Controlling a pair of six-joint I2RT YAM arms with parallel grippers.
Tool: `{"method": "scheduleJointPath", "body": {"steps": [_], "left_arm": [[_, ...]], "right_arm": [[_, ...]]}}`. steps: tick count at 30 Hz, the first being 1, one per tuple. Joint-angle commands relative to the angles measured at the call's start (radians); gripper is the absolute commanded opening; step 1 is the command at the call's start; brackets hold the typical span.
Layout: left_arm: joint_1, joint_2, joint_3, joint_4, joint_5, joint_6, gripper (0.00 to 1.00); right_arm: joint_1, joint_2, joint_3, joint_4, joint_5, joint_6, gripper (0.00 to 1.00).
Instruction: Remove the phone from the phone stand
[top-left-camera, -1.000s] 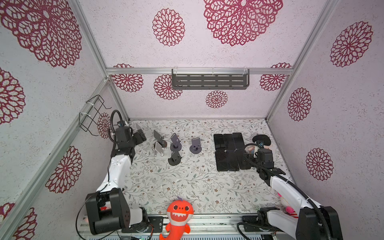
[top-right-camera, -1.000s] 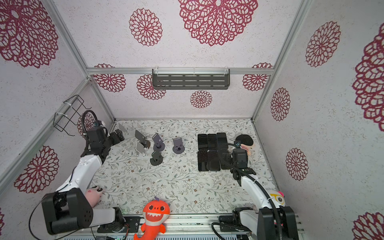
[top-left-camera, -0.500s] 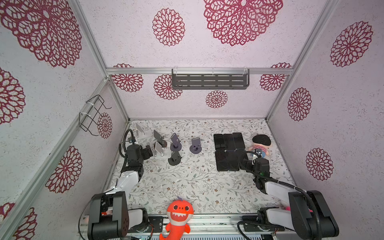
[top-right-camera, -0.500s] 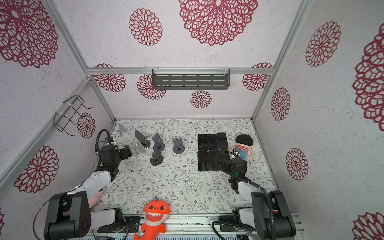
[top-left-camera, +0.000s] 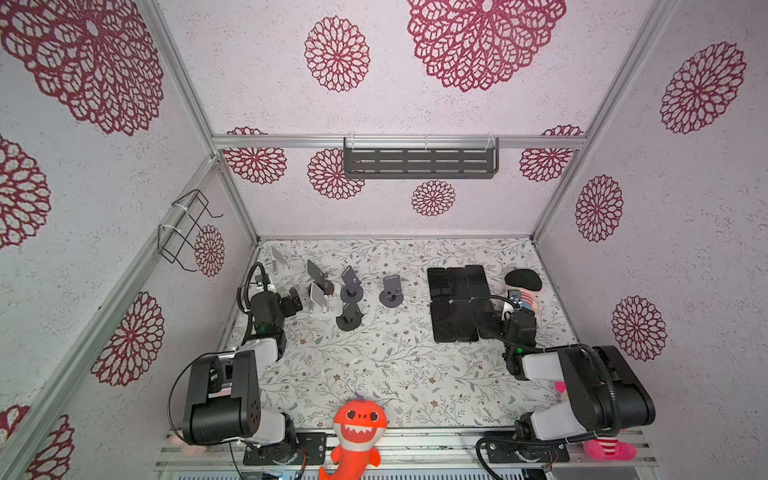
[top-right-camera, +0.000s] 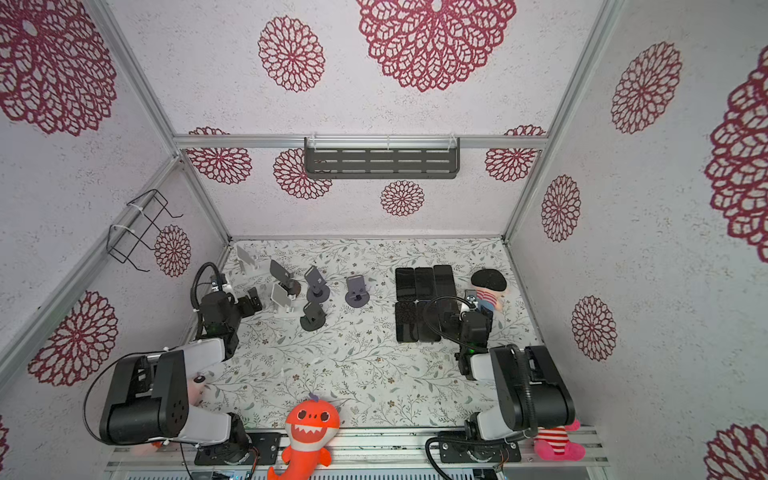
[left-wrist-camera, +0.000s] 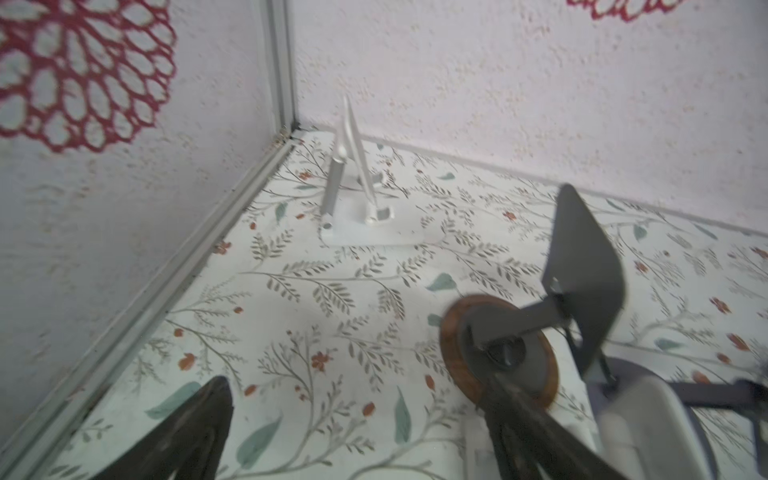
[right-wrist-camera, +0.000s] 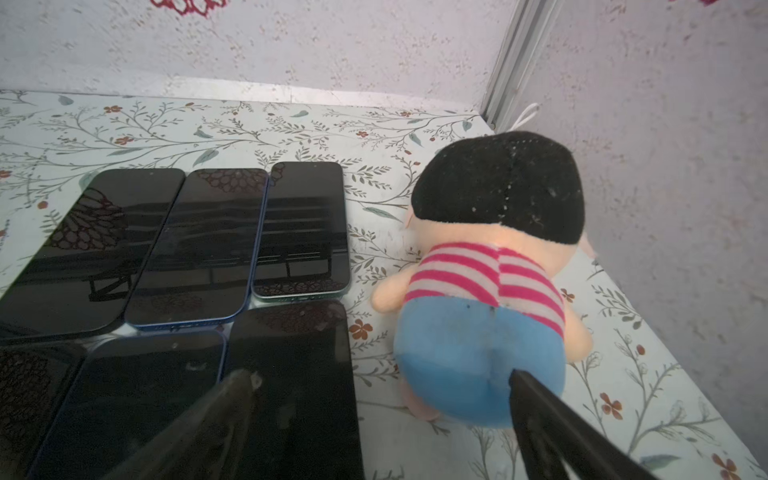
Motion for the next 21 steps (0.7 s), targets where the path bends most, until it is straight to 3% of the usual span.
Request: {"method": "scheduleJointPath", "body": {"steps": [1, 4, 5, 7, 21], "left_arm": [[0.001, 0.012, -0.026, 0.095, 0.008, 0.003, 0.97], [-0.027, 0.063, -0.091, 0.286, -0.035, 0.032, 0.97], [-0.039, 0.067, -0.086, 0.282, -0.059, 0.040, 0.97], [-0.046, 0.050, -0.076, 0.225, -0.073, 0.034, 0.98], [-0.056, 0.062, -0.081, 0.259, -0.099, 0.050, 0.97]], "right_arm": [[-0.045, 0.031, -0.021, 0.185, -0.038, 0.024, 0.99], [-0.050, 0.047, -0.028, 0.228, -0.048, 0.023, 0.99], [-0.051, 0.027, -0.016, 0.168, -0.048, 0.028, 0.99], [-0.054, 0.035, -0.018, 0.180, -0.051, 0.029, 0.99], [-0.054, 0.035, -0.021, 0.192, -0.051, 0.029, 0.99]]}}
